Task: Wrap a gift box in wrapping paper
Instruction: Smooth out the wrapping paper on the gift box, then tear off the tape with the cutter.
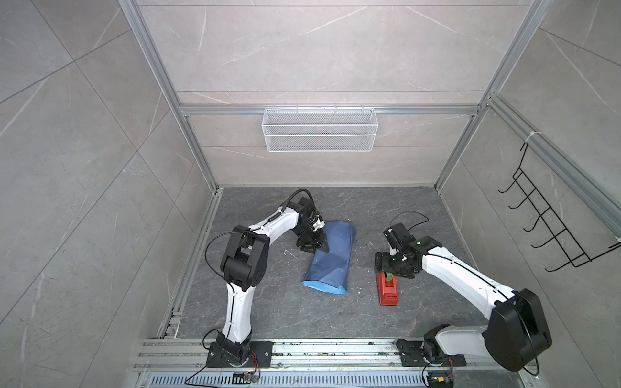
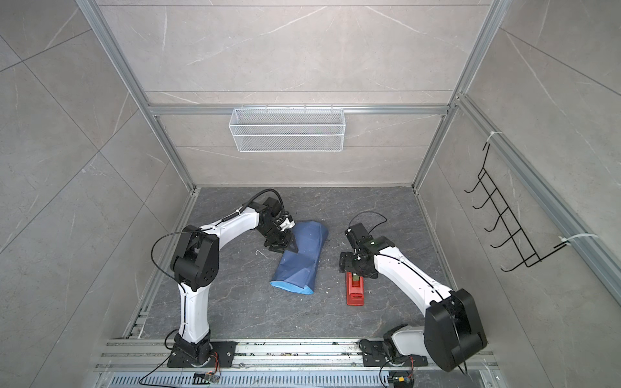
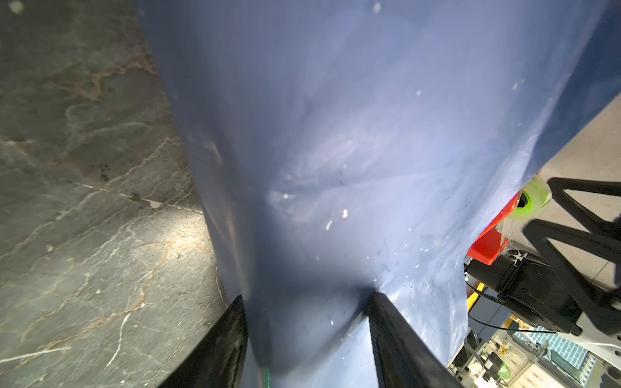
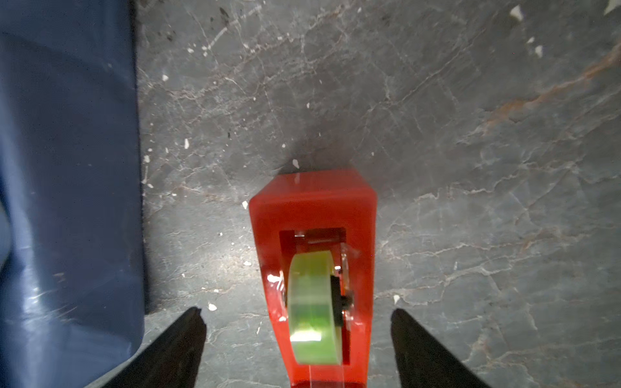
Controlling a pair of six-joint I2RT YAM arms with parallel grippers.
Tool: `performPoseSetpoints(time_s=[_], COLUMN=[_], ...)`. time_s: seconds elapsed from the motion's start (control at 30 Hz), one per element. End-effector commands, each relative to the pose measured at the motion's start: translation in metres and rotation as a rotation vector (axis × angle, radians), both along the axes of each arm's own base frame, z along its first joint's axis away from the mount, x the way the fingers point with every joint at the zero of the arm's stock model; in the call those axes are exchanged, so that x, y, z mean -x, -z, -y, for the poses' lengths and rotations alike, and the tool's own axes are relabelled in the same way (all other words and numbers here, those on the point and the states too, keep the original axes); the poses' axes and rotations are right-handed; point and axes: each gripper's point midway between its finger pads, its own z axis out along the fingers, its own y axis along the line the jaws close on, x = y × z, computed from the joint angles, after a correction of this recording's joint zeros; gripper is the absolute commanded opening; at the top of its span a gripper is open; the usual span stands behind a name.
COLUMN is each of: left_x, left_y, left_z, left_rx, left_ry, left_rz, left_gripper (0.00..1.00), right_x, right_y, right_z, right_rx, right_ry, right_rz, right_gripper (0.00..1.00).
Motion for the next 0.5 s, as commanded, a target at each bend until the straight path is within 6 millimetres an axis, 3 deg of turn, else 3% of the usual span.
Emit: performPoseSetpoints(time_s=[0.0,0.13,0.23,0.33,0.47], left_x=[0.005,0.004,0.005,0.006,0.004], left_y=[0.048,0.047,0.046,0.051,0.047], left_z=[-0.007,-0.006,-0.007,-0.007,-0.007], left_rx=[-0.138,-0.141,-0.141,-0.141,-0.145], left_ry=[0.008,0.011,0.013,0.014,0.014], left_rz=[-0.002,0.002,0.009,0.0,0.012], left_gripper=[0.58,0.58,0.58,0.58,0.58], right_x=[-0.007,-0.012,-0.02,-0.037,-0.067], right_y=[0.017,0.033,0.035,0.032,0.028], right_z=[-0.002,0.001,-0.002,0.003,0.014], right_rx=[0.024,0.054,0.049,0.077,0.097], right_ry=[-0.027,-0.013,-0.014,0.011,0.064], right_rz=[-0.002,-0.027,-0.021,0.007,0.027], right_gripper=[0.87,0.84,0.72,0.54,0.49])
